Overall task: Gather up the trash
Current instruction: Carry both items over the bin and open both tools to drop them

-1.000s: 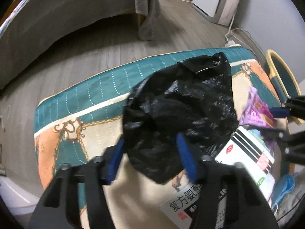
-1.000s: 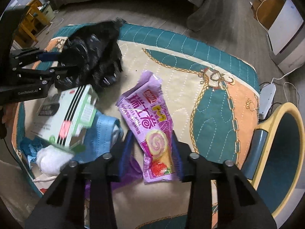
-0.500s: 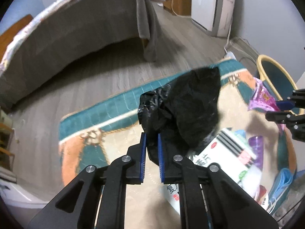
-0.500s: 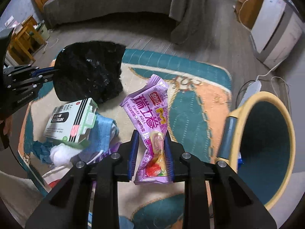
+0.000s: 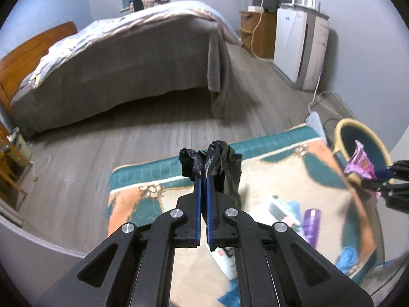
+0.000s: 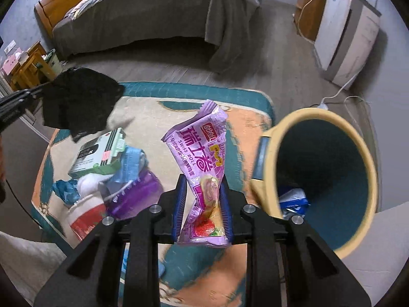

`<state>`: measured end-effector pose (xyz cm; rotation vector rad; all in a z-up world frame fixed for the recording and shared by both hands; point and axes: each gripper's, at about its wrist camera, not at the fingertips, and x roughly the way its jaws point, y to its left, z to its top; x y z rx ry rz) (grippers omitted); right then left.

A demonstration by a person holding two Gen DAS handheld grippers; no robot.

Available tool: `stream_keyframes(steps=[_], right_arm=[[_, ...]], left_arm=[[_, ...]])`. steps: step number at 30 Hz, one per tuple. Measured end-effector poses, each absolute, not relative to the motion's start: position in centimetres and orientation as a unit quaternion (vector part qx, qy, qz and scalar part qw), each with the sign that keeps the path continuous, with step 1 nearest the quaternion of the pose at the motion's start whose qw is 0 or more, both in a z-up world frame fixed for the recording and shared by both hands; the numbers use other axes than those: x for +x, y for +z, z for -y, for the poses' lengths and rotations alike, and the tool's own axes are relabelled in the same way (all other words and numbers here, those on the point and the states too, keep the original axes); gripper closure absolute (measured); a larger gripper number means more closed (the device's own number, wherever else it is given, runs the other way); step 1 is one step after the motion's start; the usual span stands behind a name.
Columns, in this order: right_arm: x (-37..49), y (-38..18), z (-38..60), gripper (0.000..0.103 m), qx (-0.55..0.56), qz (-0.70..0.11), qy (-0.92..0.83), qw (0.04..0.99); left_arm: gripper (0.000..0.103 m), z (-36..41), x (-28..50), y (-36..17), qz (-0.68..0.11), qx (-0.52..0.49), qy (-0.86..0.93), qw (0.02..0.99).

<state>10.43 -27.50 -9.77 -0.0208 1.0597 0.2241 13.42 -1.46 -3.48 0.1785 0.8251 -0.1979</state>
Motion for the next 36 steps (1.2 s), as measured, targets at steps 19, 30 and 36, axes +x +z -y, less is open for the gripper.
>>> stream_keyframes(steps=[19, 30, 36], right_arm=[[9.8, -5.3, 42.4, 0.079, 0.098, -0.471, -0.022, 0.876], [10.2, -8.8, 47.7, 0.078, 0.148, -0.496, -0.073, 0.853], [10.6, -9.7, 48.3, 0.078, 0.152, -0.502, -0.083, 0.847]], left_arm=[[0.099, 13.8, 9.4, 2.4, -0.348, 0.08, -0.217, 0.908], [0.099, 25.2, 9.9, -0.9, -0.375, 0.126, -0.304, 0.867], [0.099, 28.8, 10.5, -2.7, -0.375, 0.156, -0.319, 0.856]])
